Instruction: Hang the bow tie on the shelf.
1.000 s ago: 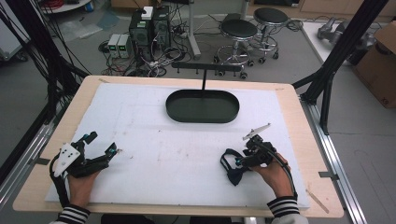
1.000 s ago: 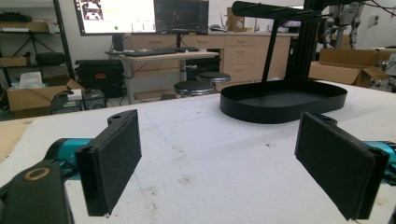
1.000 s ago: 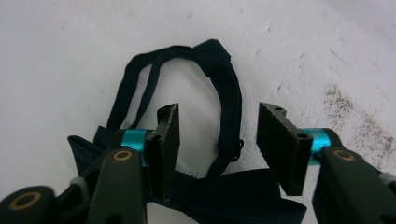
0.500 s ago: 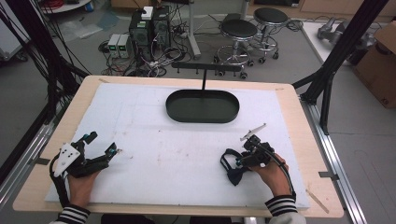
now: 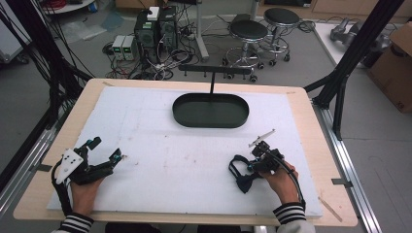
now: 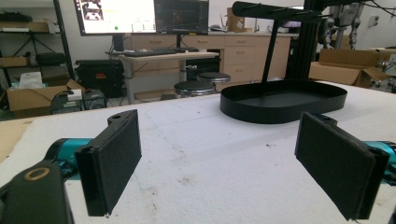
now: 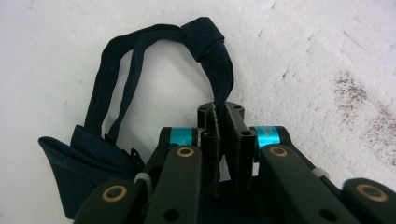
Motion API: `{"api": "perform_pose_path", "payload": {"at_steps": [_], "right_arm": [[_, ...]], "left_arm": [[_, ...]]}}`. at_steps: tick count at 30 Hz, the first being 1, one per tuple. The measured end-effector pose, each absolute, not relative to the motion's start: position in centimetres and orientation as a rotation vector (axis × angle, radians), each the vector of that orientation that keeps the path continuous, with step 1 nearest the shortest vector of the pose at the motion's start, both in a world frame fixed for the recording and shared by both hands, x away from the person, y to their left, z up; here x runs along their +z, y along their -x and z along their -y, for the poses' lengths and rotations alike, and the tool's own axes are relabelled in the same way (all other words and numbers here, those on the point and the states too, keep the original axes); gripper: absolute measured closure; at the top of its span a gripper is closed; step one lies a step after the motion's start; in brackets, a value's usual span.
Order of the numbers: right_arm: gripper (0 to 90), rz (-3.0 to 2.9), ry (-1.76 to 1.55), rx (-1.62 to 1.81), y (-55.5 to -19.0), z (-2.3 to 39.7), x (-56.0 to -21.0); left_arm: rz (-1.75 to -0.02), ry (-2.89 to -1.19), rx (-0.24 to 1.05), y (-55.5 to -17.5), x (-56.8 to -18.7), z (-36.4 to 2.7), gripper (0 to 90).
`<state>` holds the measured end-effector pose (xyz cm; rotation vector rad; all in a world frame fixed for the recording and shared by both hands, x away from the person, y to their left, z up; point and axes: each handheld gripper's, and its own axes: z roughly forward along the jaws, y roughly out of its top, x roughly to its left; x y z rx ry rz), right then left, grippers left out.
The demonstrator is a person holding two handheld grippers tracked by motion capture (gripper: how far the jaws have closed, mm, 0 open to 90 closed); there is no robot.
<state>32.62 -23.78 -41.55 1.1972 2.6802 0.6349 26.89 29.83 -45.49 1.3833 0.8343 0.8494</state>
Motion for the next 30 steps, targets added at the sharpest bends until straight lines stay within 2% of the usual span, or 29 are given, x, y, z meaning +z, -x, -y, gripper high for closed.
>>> {"api": "perform_pose_path", "payload": {"at_steps": [24,30], "right_arm": [[85.8,-2.54,-1.159,0.889,-32.0,24.1,-40.3],[85.9,-2.412,-1.189,1.092,-32.0,24.4,-39.3]], "left_arm": [[-0.837,-1.381,0.849,-26.9,-45.5,-29.8,14.9],[-0.837,-1.383,0.849,-26.9,-45.5,-29.8,15.0]]}}
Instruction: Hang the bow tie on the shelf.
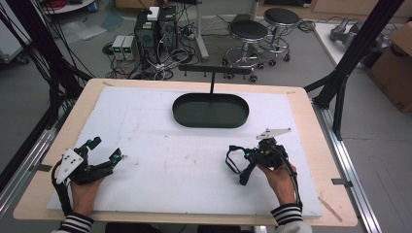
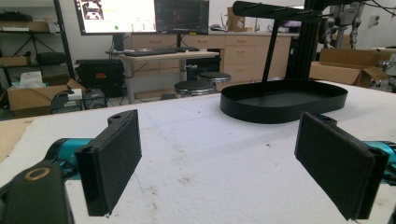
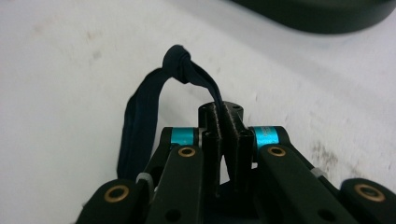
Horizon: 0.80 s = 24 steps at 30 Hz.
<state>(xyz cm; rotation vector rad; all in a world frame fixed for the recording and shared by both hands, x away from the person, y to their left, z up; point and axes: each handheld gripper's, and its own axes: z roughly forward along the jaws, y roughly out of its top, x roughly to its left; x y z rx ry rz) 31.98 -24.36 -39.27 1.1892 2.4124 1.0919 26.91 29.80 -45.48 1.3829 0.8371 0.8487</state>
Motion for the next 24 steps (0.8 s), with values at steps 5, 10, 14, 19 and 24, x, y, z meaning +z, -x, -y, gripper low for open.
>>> {"api": "perform_pose_path", "payload": {"at_steps": [5,10,14,19,24], "right_arm": [[85.9,-2.303,-1.185,1.163,-32.1,24.0,-38.4],[85.9,-2.19,-1.157,1.225,-32.4,23.4,-37.4],[85.9,-2.128,-1.129,1.255,-32.7,22.9,-36.5],[85.8,-2.062,-1.112,1.3,-33.4,22.4,-35.6],[85.9,-2.025,-1.118,1.324,-33.9,22.0,-35.1]], "left_arm": [[-0.838,-1.384,0.849,-26.9,-45.5,-29.8,15.0],[-0.838,-1.385,0.849,-26.9,-45.5,-29.8,15.0],[-0.838,-1.385,0.849,-26.9,-45.5,-29.8,15.0],[-0.838,-1.385,0.848,-27.0,-45.5,-29.8,15.0],[-0.839,-1.386,0.848,-27.0,-45.5,-29.8,15.0]]}}
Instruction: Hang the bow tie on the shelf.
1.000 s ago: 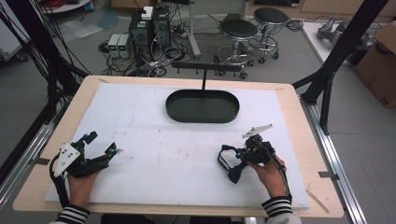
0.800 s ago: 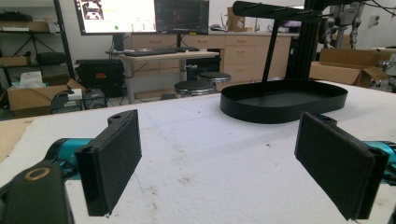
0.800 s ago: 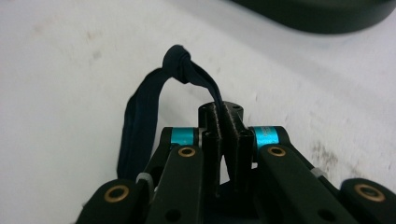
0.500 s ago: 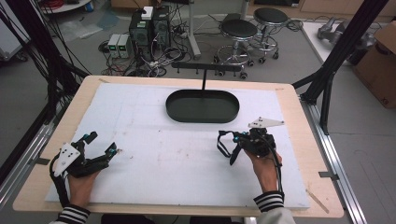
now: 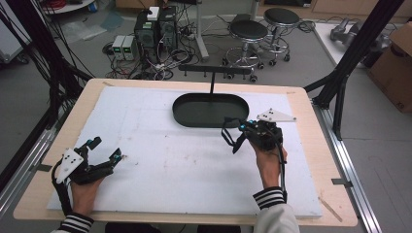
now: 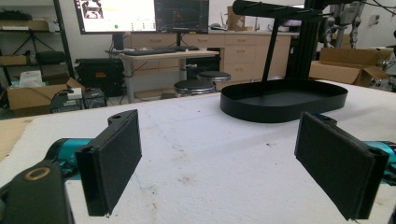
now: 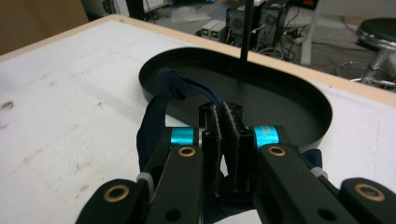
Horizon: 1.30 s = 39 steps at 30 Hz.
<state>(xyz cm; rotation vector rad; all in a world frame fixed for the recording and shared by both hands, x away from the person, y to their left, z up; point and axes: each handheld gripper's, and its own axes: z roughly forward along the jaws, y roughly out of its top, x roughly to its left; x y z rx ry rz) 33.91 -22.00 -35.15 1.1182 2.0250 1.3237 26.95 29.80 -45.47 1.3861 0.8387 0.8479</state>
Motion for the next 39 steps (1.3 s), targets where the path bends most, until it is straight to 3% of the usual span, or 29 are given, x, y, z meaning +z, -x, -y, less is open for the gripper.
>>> {"api": "perform_pose_path", "payload": {"at_steps": [31,39], "right_arm": [[85.9,-1.809,-1.157,1.4,-41.5,18.0,-32.0],[85.9,-1.744,-1.211,1.415,-43.0,17.9,-33.1]], "left_arm": [[-0.839,-1.387,0.848,-27.0,-45.5,-29.8,15.7],[-0.838,-1.386,0.849,-26.9,-45.5,-29.8,15.7]]}}
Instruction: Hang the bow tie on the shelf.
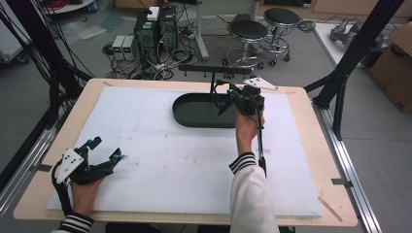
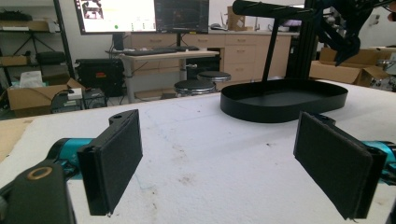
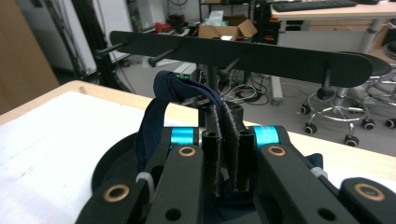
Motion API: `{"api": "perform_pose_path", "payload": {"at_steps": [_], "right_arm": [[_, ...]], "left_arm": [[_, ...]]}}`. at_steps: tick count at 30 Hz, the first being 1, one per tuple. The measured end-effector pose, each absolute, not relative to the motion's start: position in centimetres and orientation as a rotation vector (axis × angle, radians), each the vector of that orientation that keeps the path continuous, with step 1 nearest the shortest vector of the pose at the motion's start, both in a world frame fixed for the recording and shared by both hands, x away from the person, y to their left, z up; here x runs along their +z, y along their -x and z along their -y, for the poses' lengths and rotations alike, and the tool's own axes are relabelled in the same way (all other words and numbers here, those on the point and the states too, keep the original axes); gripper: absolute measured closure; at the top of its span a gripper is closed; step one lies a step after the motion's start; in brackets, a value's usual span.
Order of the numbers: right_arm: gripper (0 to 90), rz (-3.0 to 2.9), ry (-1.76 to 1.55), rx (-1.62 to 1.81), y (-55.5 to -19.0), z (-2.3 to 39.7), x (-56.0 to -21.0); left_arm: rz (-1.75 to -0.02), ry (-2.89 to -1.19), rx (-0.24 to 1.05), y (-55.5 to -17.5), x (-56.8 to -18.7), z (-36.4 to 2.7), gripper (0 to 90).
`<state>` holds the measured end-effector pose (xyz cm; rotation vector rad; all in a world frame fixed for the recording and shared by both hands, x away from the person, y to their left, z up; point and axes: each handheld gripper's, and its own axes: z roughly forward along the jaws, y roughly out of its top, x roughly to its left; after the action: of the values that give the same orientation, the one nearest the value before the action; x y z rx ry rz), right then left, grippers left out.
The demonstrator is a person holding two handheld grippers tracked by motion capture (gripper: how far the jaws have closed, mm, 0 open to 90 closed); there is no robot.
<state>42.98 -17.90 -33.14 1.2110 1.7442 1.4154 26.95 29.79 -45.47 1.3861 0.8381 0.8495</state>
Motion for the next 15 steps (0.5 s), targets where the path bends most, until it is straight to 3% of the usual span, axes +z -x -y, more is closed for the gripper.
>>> {"api": "perform_pose_path", "payload": {"at_steps": [15], "right_arm": [[85.9,-1.716,-1.234,1.332,-46.1,17.2,-31.5]], "left_arm": [[-0.838,-1.386,0.85,-26.9,-45.5,-29.8,15.7]]}}
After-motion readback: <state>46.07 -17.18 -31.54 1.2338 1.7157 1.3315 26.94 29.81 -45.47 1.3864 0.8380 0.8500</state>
